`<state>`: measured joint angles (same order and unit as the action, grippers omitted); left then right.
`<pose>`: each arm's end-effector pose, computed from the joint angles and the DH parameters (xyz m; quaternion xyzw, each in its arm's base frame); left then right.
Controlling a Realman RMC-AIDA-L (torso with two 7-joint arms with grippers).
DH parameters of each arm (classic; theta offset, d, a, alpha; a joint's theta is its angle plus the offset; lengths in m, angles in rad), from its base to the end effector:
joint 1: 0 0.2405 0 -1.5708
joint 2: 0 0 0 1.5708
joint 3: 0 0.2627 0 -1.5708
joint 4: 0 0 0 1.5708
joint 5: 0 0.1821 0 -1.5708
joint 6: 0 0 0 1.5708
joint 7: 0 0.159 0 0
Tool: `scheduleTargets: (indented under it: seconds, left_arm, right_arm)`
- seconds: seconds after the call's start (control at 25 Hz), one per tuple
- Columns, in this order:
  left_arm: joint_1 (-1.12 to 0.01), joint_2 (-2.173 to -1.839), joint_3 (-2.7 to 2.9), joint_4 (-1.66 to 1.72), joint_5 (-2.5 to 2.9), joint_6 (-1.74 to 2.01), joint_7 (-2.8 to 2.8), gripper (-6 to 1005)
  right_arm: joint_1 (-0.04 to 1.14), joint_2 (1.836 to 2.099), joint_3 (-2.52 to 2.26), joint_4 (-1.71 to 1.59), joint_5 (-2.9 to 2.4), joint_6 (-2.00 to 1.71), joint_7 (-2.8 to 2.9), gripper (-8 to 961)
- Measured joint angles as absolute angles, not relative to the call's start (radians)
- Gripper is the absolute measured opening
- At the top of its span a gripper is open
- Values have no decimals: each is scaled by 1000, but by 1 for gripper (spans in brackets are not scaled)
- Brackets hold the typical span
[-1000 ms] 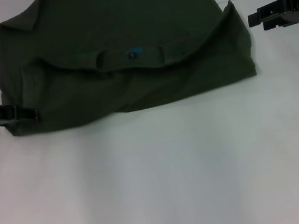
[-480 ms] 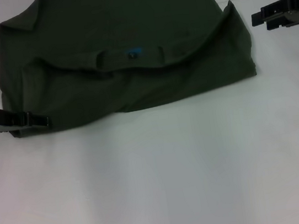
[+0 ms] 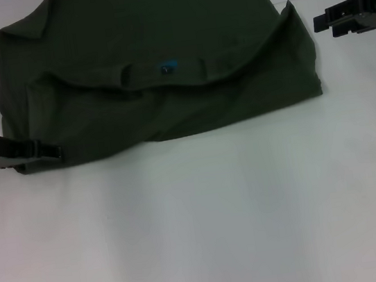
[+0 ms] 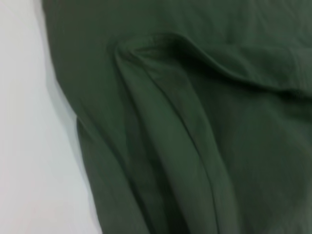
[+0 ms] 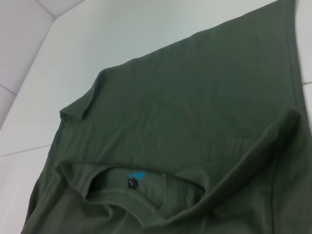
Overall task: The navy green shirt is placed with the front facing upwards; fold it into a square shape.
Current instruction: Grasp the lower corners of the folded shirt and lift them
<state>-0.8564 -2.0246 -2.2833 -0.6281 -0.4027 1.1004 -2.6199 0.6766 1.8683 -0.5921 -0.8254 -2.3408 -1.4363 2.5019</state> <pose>-0.2646 0.4111 -0.0104 -0.7875 -0.5490 0.0667 0.2721 0.2736 0.3938 0.0986 -0.7534 0.5970 0.1526 0.2297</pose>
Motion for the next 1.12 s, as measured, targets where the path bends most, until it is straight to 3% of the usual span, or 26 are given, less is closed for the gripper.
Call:
scheduleTargets:
  seconds: [0.52, 0.92, 1.12]
  left_arm:
    - [-871, -2011, -2273, -622, -379, 1119, -2652, 592]
    - [-870, -1995, -2283, -644, -386, 1173, -2652, 152]
    - [-869, -1994, -2283, -660, -381, 1188, -2654, 61]
  right_arm:
    - [674, 1869, -586, -827, -2341, -1445, 2502, 539]
    - [657, 1864, -603, -830, -2431, -1440, 2502, 539]
    - [662, 1879, -608, -824, -2493, -1426, 2502, 540]
